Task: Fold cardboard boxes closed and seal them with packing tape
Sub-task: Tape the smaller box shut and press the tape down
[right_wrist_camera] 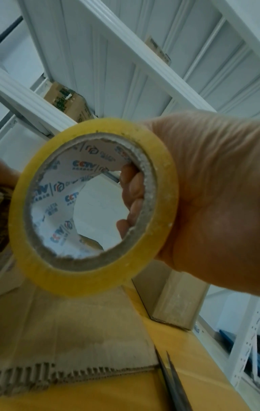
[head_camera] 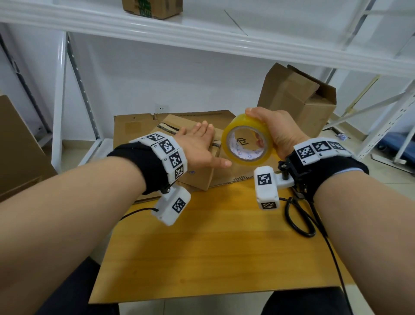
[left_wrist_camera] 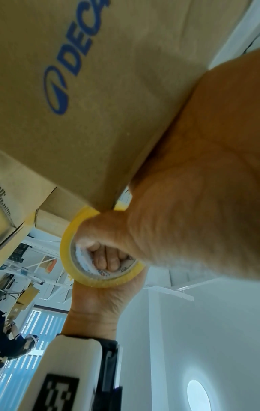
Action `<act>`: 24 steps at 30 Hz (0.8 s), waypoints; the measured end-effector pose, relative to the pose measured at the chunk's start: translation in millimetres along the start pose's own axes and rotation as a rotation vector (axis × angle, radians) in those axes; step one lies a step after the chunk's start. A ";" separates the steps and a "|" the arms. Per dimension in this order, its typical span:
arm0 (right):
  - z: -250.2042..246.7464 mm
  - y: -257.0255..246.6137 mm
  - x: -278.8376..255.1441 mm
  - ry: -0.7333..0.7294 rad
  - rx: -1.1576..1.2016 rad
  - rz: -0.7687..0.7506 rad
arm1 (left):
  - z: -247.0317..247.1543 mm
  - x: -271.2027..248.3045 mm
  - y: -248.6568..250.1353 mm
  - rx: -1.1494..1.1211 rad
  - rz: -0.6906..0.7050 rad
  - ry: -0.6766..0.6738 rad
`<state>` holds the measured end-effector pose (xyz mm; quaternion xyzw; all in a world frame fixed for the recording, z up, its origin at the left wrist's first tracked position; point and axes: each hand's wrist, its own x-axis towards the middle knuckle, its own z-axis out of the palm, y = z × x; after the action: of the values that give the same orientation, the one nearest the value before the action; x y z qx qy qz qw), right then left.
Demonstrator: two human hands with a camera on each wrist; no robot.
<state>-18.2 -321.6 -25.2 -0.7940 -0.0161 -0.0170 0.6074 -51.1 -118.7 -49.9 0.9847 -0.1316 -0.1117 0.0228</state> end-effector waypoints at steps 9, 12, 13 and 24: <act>-8.3 10.6 -5.4 -0.067 -0.064 0.099 | 3.3 -3.0 7.7 0.020 -0.028 0.027; -8.7 8.7 -7.4 -0.076 -0.086 0.097 | 1.8 -3.5 10.2 0.021 -0.025 0.009; -8.7 8.3 -7.1 -0.081 -0.088 0.101 | 1.6 -3.7 10.4 0.023 -0.025 0.007; -8.6 16.0 -3.7 -0.107 -0.136 0.143 | 3.4 -2.3 8.6 0.033 -0.020 0.020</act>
<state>-21.2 -334.1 -38.5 -0.8323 0.0092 0.0676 0.5501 -56.2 -126.5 -52.1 0.9873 -0.1232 -0.0998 0.0065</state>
